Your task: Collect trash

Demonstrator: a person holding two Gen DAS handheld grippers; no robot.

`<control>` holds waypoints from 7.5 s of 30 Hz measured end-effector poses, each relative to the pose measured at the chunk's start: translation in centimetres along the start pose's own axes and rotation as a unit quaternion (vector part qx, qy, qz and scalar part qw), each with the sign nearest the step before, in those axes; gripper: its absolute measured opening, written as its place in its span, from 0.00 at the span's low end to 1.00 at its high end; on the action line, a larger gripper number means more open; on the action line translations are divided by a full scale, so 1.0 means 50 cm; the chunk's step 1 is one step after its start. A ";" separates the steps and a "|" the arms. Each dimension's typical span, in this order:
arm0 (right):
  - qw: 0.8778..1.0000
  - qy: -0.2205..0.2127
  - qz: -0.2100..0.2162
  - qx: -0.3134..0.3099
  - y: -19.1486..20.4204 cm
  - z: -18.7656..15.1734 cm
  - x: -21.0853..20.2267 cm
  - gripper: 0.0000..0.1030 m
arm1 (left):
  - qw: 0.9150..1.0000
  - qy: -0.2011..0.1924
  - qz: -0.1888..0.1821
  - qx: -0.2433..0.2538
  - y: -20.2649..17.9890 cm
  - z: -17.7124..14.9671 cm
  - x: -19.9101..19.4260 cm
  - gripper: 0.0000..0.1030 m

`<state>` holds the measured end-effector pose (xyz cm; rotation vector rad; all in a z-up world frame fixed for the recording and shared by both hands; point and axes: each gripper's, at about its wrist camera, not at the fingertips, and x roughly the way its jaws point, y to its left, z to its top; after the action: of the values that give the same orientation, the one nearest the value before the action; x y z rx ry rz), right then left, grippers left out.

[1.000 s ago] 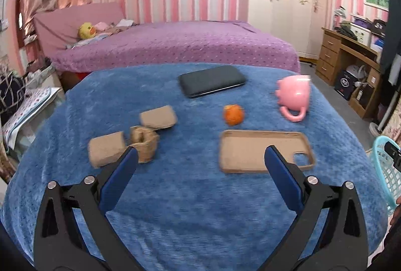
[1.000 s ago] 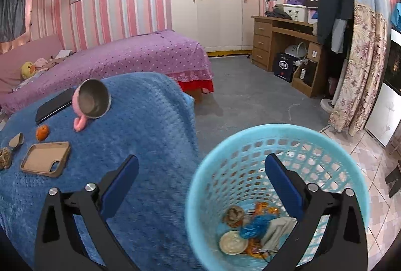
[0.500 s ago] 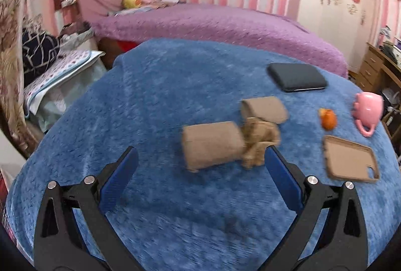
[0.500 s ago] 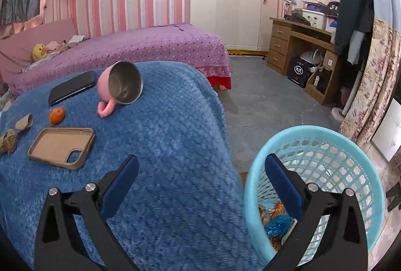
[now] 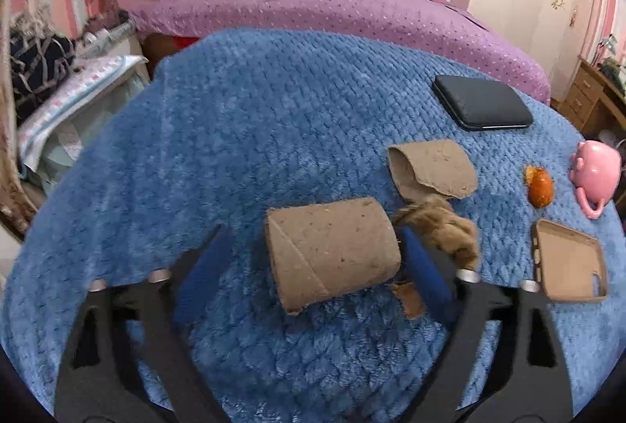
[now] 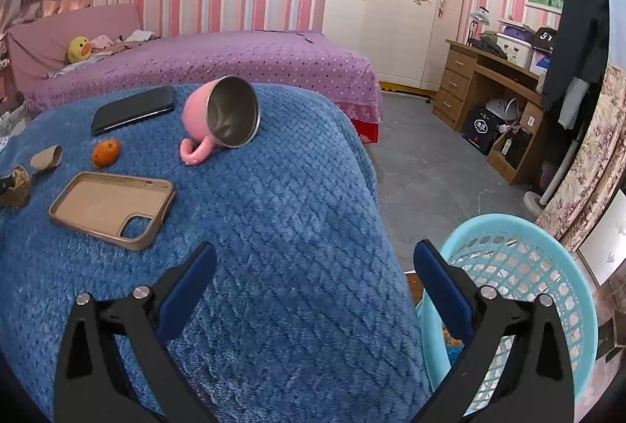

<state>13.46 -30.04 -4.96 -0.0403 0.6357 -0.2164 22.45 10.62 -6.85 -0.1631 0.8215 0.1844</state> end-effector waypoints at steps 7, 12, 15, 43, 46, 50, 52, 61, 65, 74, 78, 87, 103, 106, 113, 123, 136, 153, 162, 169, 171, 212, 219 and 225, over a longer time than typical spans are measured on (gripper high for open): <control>1.000 0.006 0.008 -0.013 0.027 0.003 -0.004 0.96 | 1.000 -0.014 -0.016 0.010 0.024 0.003 -0.038 0.53; 0.999 0.018 0.023 -0.023 0.082 0.024 -0.014 0.96 | 0.999 -0.035 -0.012 0.021 0.064 0.014 -0.073 0.53; 0.999 0.000 0.031 -0.039 0.132 0.041 -0.030 0.96 | 0.999 -0.043 -0.005 0.016 0.099 0.019 -0.083 0.53; 0.962 0.051 0.234 -0.135 0.674 0.082 0.048 0.56 | 0.998 -0.049 0.029 0.000 0.301 0.020 -0.083 0.53; 0.957 0.058 0.249 -0.139 0.679 0.076 0.056 0.47 | 0.998 -0.050 0.023 -0.003 0.295 0.022 -0.085 0.53; 0.958 0.031 0.255 -0.125 0.647 0.086 0.037 0.47 | 0.998 -0.053 0.022 0.003 0.278 0.018 -0.091 0.53; 0.961 0.013 0.247 -0.124 0.619 0.091 0.022 0.46 | 0.998 -0.053 0.023 0.008 0.265 0.017 -0.095 0.53; 0.975 -0.021 0.197 -0.101 0.413 0.105 -0.032 0.47 | 0.997 -0.068 -0.020 0.007 0.156 0.015 -0.130 0.53; 0.983 -0.018 0.168 -0.069 0.290 0.094 -0.038 0.47 | 0.996 -0.077 -0.036 0.036 0.073 0.004 -0.150 0.53; 0.993 -0.031 0.111 -0.019 0.070 0.066 -0.059 0.47 | 0.991 -0.073 -0.085 0.075 -0.091 -0.039 -0.180 0.53; 0.994 -0.039 0.100 -0.011 0.032 0.050 -0.060 0.47 | 0.988 -0.075 -0.100 0.086 -0.148 -0.065 -0.195 0.53; 0.995 -0.040 0.094 -0.003 -0.009 0.040 -0.044 0.47 | 0.984 -0.072 -0.123 0.102 -0.257 -0.096 -0.200 0.53; 0.998 -0.026 0.063 0.010 -0.123 0.023 -0.013 0.47 | 0.980 -0.067 -0.120 0.146 -0.364 -0.150 -0.186 0.53; 0.998 -0.025 0.058 0.012 -0.141 0.020 -0.010 0.47 | 0.978 -0.071 -0.120 0.158 -0.382 -0.161 -0.189 0.53; 0.999 -0.023 0.040 0.000 -0.180 0.011 -0.011 0.47 | 0.973 -0.076 -0.121 0.179 -0.426 -0.183 -0.196 0.53; 1.000 -0.011 -0.003 0.025 -0.291 -0.001 -0.002 0.47 | 0.972 -0.089 -0.136 0.172 -0.494 -0.155 -0.214 0.53; 0.998 0.006 -0.047 0.037 -0.441 -0.043 0.001 0.47 | 0.945 -0.074 -0.236 0.216 -0.712 -0.262 -0.267 0.53; 0.993 0.004 -0.063 0.097 -0.537 -0.079 -0.014 0.47 | 0.916 -0.057 -0.284 0.279 -0.927 -0.377 -0.306 0.54; 0.993 0.000 -0.062 0.101 -0.542 -0.083 -0.016 0.49 | 0.936 -0.068 -0.241 0.249 -0.868 -0.324 -0.274 0.78; 0.992 -0.013 -0.057 0.107 -0.530 -0.073 -0.026 0.61 | 0.946 -0.071 -0.215 0.232 -0.803 -0.283 -0.261 0.89; 0.992 -0.018 -0.057 0.111 -0.521 -0.068 -0.031 0.66 | 0.949 -0.075 -0.207 0.227 -0.785 -0.275 -0.262 0.91; 0.998 -0.017 0.016 0.057 -0.091 0.061 0.042 0.92 | 0.991 -0.091 -0.029 0.098 -0.248 -0.010 -0.096 0.95; 0.999 -0.021 0.043 0.007 0.026 0.094 0.058 0.92 | 0.998 -0.034 -0.018 0.052 -0.154 0.043 -0.001 0.94; 0.998 -0.006 0.059 0.006 0.060 0.116 0.095 0.92 | 0.999 -0.004 -0.031 0.022 -0.136 0.071 0.051 0.94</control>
<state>21.19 -28.29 -3.41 0.0073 0.6220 -0.1058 28.21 5.02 -5.83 -0.1453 0.8113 0.1087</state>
